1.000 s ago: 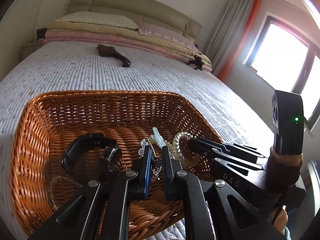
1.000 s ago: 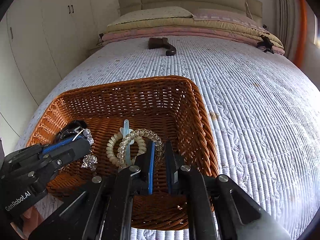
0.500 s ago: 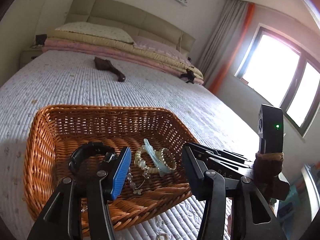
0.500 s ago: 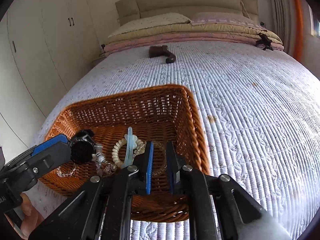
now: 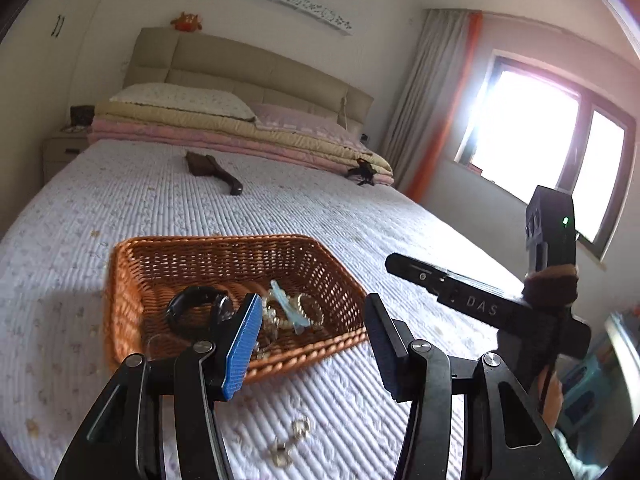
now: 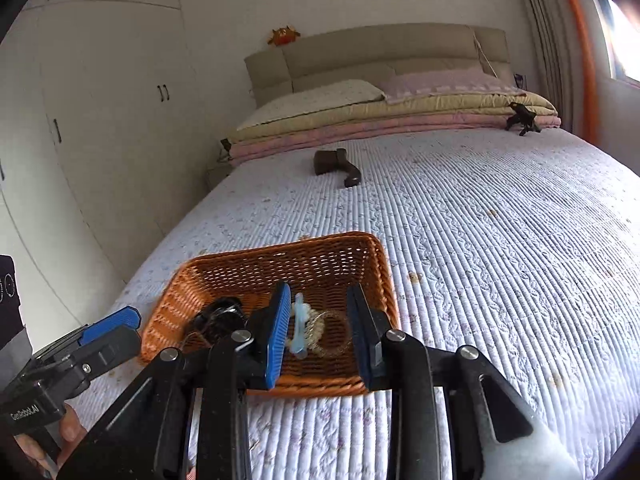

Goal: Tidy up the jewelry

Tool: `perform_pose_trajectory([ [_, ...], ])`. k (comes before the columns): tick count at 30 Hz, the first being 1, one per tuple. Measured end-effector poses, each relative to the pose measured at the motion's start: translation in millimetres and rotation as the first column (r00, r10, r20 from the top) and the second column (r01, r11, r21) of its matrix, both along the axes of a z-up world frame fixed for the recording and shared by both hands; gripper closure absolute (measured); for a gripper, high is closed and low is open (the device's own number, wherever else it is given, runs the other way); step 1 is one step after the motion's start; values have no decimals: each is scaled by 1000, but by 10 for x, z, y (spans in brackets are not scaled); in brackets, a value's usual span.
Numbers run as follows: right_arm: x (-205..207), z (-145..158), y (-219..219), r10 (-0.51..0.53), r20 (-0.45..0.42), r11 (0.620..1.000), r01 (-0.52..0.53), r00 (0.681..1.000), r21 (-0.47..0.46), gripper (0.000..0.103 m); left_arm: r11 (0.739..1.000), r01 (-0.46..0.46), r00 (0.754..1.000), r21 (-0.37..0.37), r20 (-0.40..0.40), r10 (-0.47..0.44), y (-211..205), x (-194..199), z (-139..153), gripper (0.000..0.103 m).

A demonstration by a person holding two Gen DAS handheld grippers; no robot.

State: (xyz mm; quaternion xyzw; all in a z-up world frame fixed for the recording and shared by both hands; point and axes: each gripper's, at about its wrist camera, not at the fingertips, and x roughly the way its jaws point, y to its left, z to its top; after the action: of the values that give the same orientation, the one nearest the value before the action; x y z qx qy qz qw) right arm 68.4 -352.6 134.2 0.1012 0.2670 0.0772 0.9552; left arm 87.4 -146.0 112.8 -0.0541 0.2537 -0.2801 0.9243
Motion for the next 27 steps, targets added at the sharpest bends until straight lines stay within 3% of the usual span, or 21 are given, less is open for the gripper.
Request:
perform_pose_trajectory([
  [7,-553,-99,293,104,-47,994,-105,993,-23,71,979,-83,997,188,9,83,6,-567,-170,49],
  [12,-737,-393,412,137,-91,989,-141,986,-41,71,963,-93,994,253,-32,105,-32,-787,-507,49],
  [20,-558,-835,525,196,-187,977,-208,963,-46,71,926,-84,993,368,-50,110,-212,-802,-884,49],
  [27,-390,-989,607,224,-230,971,-238,947,-35,71,911,-74,989,406,-88,120,-271,-709,-1004,49],
])
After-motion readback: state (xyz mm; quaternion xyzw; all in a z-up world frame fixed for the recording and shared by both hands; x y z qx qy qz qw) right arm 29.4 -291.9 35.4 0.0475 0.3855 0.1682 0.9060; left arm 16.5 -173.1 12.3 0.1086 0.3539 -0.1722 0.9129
